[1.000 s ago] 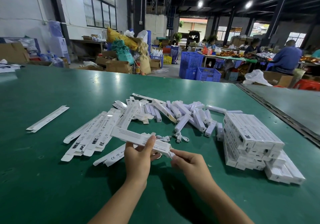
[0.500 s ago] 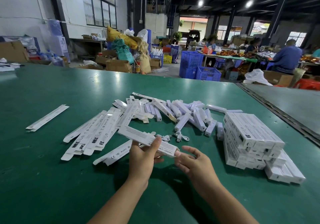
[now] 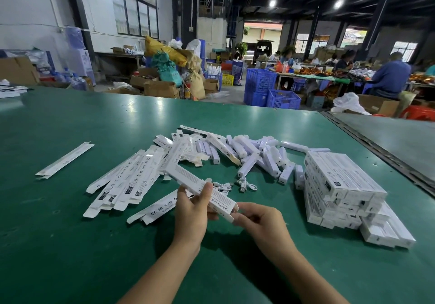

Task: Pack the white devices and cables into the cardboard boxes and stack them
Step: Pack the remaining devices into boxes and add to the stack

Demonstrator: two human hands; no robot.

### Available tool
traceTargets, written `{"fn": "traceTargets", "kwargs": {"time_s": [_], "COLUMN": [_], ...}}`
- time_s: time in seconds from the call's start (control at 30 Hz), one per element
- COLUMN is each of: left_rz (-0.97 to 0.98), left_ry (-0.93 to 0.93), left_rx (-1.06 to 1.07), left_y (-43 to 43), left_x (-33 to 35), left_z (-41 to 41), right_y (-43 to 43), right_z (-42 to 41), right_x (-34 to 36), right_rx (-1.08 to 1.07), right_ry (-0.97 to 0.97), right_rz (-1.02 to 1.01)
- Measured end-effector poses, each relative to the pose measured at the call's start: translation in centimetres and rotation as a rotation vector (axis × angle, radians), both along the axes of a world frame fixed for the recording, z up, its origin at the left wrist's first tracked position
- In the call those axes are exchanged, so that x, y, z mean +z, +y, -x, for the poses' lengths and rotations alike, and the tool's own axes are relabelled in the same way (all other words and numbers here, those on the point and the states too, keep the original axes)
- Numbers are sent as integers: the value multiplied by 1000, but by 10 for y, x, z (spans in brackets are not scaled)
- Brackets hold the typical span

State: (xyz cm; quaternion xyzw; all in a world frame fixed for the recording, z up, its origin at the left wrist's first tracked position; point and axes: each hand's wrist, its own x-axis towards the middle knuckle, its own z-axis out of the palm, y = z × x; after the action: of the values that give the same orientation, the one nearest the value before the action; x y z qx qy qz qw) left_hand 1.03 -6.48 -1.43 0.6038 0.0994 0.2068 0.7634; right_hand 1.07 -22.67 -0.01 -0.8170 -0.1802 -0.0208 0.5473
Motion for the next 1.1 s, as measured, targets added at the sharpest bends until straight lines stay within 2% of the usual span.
{"fn": "traceTargets", "kwargs": {"time_s": [0.03, 0.1, 0.23, 0.4, 0.53, 0.7, 0.83, 0.97, 1.03, 1.1], "left_rz": [-14, -20, -54, -164, -363, -573, -575, -515, -440, -374], "left_ry": [2, 5, 27, 7, 24, -42, -64, -97, -115, -139], "left_rx": [-5, -14, -53, -126, -215, -337, -397, -410, -426, -436], "left_y": [0, 0, 0, 2, -4, -6, -2, 1, 1, 0], "left_x": [0, -1, -1, 0, -3, -4, -2, 0, 1, 2], "left_z": [0, -1, -1, -1, 4, 9, 12, 11, 11, 10], "right_y": [0, 1, 6, 11, 14, 10, 6, 9, 10, 7], "right_z": [-1, 0, 4, 8, 6, 2, 1, 3, 5, 5], "right_x": [-1, -4, -6, -9, -10, -9, -10, -10, -8, -6], "right_rx": [-38, -90, -137, -189, -235, -314, -321, -300, -280, -229], "right_ry": [-146, -352, -450, -383, -341, -343, -259, -116, -126, -173], "right_rz": [123, 243, 250, 159, 89, 160, 111, -128, -235, -260]}}
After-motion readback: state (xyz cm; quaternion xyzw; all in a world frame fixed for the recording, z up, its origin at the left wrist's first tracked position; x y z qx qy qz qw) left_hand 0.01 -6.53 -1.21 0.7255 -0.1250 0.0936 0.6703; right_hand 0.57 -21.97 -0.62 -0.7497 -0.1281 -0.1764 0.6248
